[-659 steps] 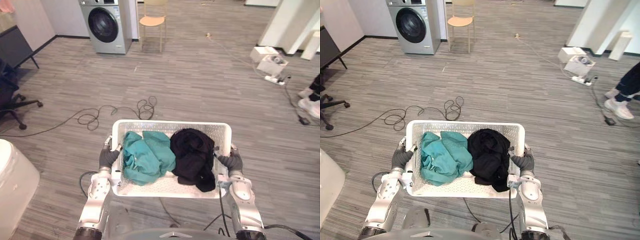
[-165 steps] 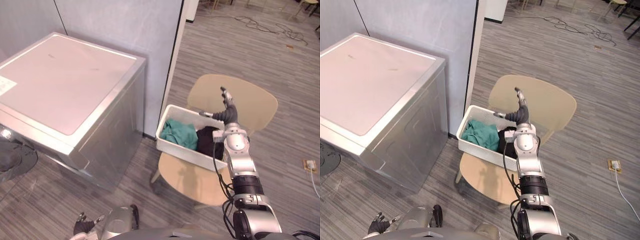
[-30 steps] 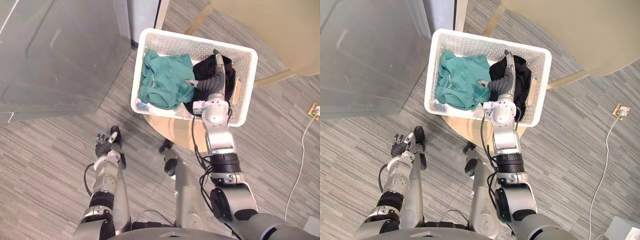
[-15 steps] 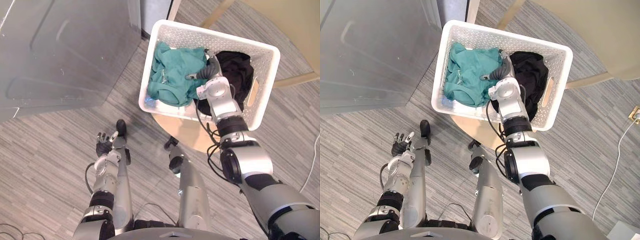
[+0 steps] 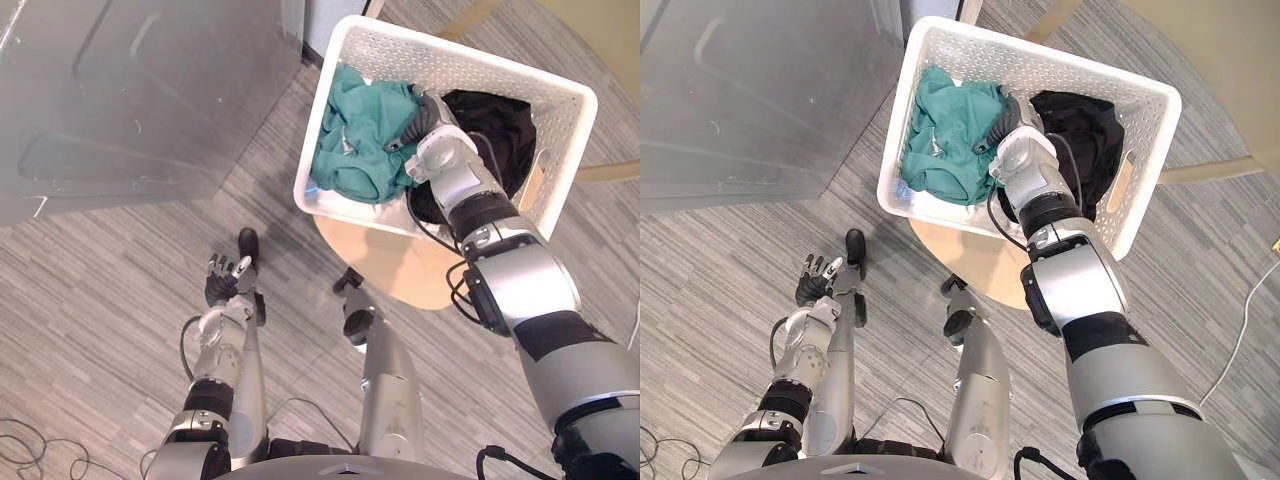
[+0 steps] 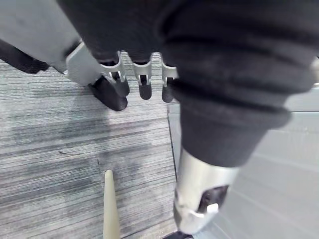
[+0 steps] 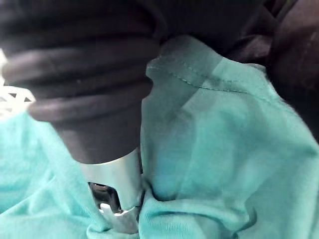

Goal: Pick up the laundry basket with both hands and put the clothes into the washing machine.

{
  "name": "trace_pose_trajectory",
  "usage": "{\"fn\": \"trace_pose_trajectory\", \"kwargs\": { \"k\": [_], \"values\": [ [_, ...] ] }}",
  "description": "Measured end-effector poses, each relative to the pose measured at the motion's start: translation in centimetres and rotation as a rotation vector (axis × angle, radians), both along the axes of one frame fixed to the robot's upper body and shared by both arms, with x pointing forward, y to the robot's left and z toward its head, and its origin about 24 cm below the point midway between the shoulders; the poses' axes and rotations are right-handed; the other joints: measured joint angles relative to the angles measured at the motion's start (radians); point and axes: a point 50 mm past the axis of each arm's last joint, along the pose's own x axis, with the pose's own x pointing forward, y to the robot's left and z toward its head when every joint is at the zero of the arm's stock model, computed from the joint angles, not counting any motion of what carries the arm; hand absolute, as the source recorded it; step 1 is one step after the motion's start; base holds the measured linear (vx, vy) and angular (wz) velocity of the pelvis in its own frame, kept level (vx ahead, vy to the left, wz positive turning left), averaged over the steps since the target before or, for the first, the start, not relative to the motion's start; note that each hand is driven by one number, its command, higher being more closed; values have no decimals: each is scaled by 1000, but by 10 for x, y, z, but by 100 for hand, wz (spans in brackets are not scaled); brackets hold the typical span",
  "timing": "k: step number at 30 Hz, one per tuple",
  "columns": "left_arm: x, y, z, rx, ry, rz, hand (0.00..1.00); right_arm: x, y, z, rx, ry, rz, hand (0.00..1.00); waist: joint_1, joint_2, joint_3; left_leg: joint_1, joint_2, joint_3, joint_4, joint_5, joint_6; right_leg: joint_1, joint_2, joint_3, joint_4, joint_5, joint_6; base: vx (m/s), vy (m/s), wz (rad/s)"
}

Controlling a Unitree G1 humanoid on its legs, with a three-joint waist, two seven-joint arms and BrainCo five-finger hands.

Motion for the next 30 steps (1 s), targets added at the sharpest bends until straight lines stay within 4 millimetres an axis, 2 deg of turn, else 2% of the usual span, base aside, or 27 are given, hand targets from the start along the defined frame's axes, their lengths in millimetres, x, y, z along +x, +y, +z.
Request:
{"fn": "trace_pose_trajectory", "kwargs": {
  "k": [2, 3, 8, 15, 18, 22, 25, 27, 30],
  "values": [
    [0, 0, -1, -2, 2, 1, 0, 0, 3, 2, -31, -2, 7, 0, 0, 4, -1, -1, 0, 1, 0, 0, 0, 0, 0, 0, -2, 0, 0, 24, -34, 0],
    [0, 0, -1, -2, 3, 0, 0, 0, 5, 2, -41, -2, 10, 100, 2, 7, -2, -2, 0, 1, 0, 0, 0, -1, 0, -1, -2, 0, 0, 32, -34, 0],
    [0, -3, -1, 2, 6, -14, 0, 1, 7, -1, -108, 7, -1, 100, 6, 15, -7, -1, 0, 1, 0, 0, 0, 0, 1, -1, -2, 0, 0, 37, -46, 0],
    [-1, -8, -3, 9, 15, -40, 0, 0, -1, -16, -128, 24, -49, 100, 29, 55, -37, 7, -1, 0, -1, 4, -2, 2, -2, 0, 16, -9, 0, 26, -45, 1],
    [-3, -7, -8, 10, 43, -37, 0, -1, 1, -32, -82, 57, -47, 100, 27, 57, -53, 24, 0, 2, -2, 5, -3, 13, -3, 3, 23, -13, 0, 33, -54, -1],
    [-4, -6, -9, 10, 46, -32, 0, -3, 1, -43, 17, 78, -46, 100, 22, 57, -55, 48, 3, 4, 6, 4, -2, 37, -3, 4, 27, -15, -1, 17, -57, -1],
    [-4, -4, -10, 10, 50, -24, 0, -3, 0, -35, 110, 34, -45, 100, 16, 56, -55, 58, 8, 10, 30, -4, 2, 48, -2, 13, 38, -15, -1, -25, -55, -8],
    [-8, 1, -13, 7, 63, -2, 0, -5, 10, -16, 175, -64, -8, 100, -5, 55, -55, 66, 16, 19, 62, -20, 5, 57, 0, 26, 47, -14, -2, -50, -51, -18],
    [-12, 4, -17, 9, 76, 6, 0, -9, 21, 6, 235, -165, 38, 100, -13, 52, -56, 90, 27, 42, 81, -33, 10, 73, 9, 50, 41, -12, 2, -55, -41, -26]
  ]
}}
